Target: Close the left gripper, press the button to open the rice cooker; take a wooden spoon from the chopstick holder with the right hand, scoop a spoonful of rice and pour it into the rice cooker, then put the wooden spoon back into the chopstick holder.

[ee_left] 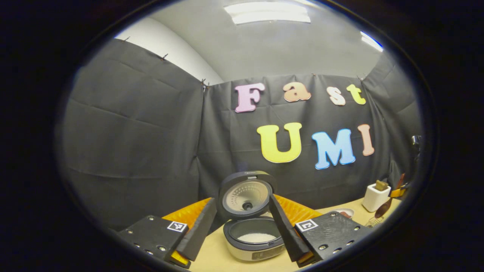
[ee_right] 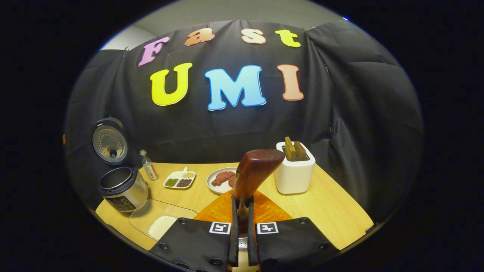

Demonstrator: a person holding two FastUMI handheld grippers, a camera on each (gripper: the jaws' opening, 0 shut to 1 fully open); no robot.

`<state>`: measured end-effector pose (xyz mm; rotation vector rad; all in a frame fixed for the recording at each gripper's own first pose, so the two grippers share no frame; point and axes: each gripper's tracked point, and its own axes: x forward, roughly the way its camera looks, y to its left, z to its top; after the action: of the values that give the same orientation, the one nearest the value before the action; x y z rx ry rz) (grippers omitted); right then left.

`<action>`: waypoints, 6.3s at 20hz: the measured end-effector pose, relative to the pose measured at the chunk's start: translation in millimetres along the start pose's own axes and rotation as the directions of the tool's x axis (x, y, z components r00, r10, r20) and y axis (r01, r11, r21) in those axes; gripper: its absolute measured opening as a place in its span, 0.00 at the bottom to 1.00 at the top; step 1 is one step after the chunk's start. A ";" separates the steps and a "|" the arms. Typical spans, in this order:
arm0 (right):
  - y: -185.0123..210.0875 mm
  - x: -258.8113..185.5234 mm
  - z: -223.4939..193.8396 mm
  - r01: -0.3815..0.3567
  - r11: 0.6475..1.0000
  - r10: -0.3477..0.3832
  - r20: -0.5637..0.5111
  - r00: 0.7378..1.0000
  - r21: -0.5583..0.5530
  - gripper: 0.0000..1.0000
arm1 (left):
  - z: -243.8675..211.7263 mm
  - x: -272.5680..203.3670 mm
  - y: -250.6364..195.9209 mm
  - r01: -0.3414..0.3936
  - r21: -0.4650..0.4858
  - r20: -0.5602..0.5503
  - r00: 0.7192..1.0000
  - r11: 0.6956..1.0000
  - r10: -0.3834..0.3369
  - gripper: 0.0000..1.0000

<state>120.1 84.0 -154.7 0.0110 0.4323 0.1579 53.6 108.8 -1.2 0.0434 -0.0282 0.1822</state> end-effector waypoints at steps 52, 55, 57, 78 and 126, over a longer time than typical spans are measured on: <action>219.4 44.6 -136.7 -0.321 0.907 0.397 -0.297 0.869 0.273 0.11 | -47.0 29.6 65.6 -0.032 0.002 -0.078 0.996 0.999 0.032 0.87; 206.2 47.3 -141.6 -0.257 0.864 0.412 -0.311 0.857 0.433 0.11 | -42.1 27.7 64.4 -0.030 0.010 -0.076 0.997 0.999 0.031 0.87; 197.4 46.8 -142.7 -0.218 0.807 0.439 -0.310 0.843 0.549 0.11 | -38.0 26.9 64.1 -0.029 0.017 -0.070 0.997 0.999 0.030 0.87; 177.6 48.6 -40.6 -0.187 0.427 0.518 -0.070 0.853 0.885 0.11 | -27.7 23.4 58.8 -0.027 -0.007 -0.053 0.998 1.000 0.026 0.88; 477.2 113.8 -2.0 -0.624 0.746 0.621 -0.093 0.778 -0.233 0.11 | -96.8 56.5 172.8 -0.194 -0.022 -0.159 0.969 0.981 0.188 0.87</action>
<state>149.6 572.9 -182.8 -0.0972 0.4018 0.8836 80.1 293.2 -89.0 -0.0108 0.1211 0.3778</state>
